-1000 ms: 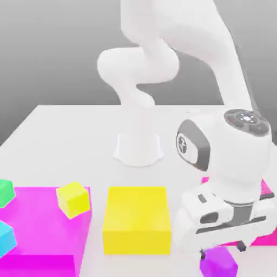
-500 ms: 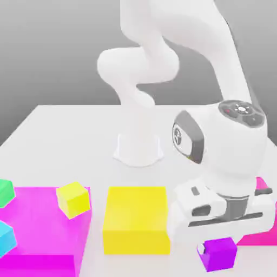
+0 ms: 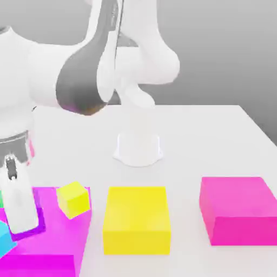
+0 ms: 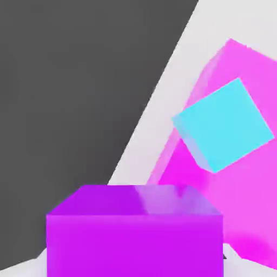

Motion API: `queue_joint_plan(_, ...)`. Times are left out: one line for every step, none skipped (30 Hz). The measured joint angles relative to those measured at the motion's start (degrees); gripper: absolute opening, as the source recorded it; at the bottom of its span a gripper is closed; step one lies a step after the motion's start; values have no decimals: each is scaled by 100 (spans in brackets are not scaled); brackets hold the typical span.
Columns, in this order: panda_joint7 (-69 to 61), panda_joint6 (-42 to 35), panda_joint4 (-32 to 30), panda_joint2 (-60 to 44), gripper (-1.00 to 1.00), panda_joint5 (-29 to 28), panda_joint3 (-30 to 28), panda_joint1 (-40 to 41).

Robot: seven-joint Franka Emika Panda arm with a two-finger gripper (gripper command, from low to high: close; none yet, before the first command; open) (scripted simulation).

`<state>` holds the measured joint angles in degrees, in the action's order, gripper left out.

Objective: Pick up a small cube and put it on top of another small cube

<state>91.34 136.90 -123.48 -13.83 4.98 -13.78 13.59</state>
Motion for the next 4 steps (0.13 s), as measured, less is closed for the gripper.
queue_joint_plan(40, 122, -7, -124, 100, 63, -16, 66)
queue_joint_plan(40, 122, -7, -124, 100, 63, -16, 66)
queue_joint_plan(40, 122, -7, -124, 100, 63, -16, 66)
queue_joint_plan(40, 122, -7, -124, 100, 63, -16, 66)
